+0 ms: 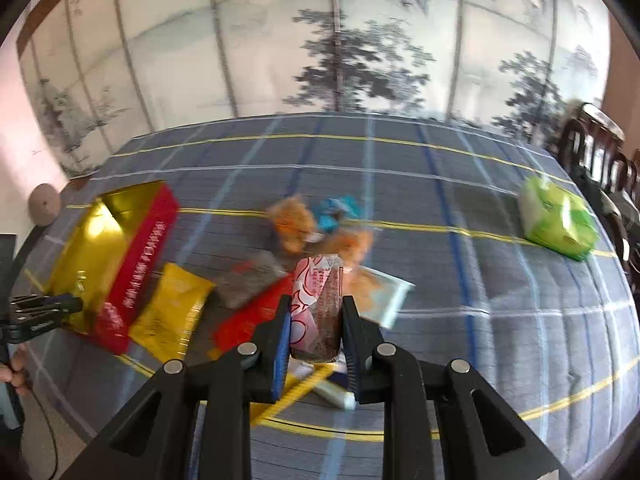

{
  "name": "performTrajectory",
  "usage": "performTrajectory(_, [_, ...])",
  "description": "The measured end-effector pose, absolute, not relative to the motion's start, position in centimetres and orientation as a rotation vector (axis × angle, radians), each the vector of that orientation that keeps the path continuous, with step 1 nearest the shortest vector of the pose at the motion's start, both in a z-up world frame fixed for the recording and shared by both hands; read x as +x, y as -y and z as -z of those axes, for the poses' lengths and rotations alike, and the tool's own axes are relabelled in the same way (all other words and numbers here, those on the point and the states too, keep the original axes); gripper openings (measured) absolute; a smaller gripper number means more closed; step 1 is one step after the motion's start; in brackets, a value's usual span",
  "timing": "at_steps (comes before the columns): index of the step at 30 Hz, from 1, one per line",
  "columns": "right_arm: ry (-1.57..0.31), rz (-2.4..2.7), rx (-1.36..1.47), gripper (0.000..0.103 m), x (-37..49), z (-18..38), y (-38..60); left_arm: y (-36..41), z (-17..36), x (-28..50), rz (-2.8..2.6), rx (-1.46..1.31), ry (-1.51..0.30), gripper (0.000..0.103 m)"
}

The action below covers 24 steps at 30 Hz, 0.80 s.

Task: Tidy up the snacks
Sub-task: 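Carry the green stick snack and pink pastry over the gold tin tray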

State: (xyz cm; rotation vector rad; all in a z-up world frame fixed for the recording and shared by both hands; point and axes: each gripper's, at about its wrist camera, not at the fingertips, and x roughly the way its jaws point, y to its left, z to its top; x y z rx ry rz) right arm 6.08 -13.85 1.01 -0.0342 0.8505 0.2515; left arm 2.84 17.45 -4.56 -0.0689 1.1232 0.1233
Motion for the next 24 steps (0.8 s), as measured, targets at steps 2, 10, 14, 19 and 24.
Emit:
performTrajectory(2, [-0.854, -0.285, -0.040, 0.023, 6.1, -1.1, 12.5, -17.7, 4.5, 2.7, -0.126, -0.069, -1.123, 0.017])
performTrajectory(10, [-0.867, -0.404, -0.086, 0.023, 5.9, -0.9, 7.5, -18.6, 4.4, 2.3, -0.141, -0.075, -1.115, 0.017])
performTrajectory(14, [-0.871, -0.460, -0.113, 0.023, 5.6, -0.8, 4.7, -18.6, 4.2, 2.1, -0.136, -0.066, -1.110, 0.017])
performTrajectory(19, [-0.885, -0.521, -0.144, 0.023, 5.6, -0.3, 1.6, -18.9, 4.1, 2.1, -0.129, -0.063, -1.099, 0.017])
performTrajectory(24, [-0.885, -0.587, -0.182, 0.023, 5.1, -0.1, -1.5, -19.6, 3.7, 1.9, -0.129, -0.068, -1.085, 0.018])
